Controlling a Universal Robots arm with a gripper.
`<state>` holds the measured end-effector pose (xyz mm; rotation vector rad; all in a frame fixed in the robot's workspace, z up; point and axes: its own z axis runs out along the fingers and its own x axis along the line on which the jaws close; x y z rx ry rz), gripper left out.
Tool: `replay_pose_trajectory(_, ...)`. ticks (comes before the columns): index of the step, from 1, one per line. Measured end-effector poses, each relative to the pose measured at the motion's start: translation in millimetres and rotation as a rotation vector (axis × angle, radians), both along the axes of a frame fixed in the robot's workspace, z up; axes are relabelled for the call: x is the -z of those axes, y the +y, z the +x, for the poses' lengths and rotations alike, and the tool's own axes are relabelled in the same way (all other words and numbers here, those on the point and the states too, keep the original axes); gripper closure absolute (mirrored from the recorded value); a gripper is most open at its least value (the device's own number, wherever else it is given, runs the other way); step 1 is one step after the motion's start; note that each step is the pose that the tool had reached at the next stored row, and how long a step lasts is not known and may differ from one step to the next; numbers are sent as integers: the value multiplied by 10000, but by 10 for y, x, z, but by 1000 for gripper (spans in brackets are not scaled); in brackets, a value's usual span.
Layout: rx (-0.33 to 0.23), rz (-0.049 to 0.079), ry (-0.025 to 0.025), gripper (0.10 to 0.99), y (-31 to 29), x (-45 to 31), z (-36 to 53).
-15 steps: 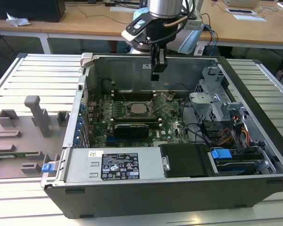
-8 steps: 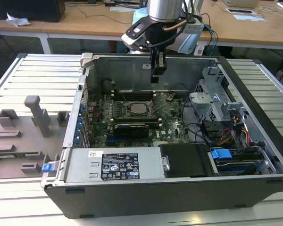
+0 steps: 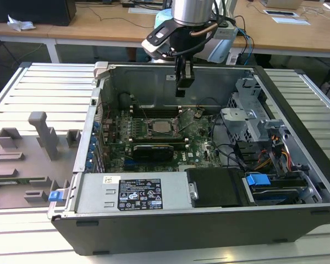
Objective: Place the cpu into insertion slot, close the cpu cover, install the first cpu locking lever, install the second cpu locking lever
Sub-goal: 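Close the cpu cover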
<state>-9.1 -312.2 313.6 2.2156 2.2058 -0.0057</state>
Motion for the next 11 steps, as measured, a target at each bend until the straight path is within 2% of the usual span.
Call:
replay_pose_trajectory(4, 0, 1, -1, 980, 0, 1, 33)
replay_pose_trajectory(6, 0, 1, 12, 980, 3, 0, 138)
replay_pose_trajectory(8, -1, -1, 18, 980, 4, 0, 182)
replay_pose_trajectory(11, 0, 1, 34, 980, 7, 1, 312)
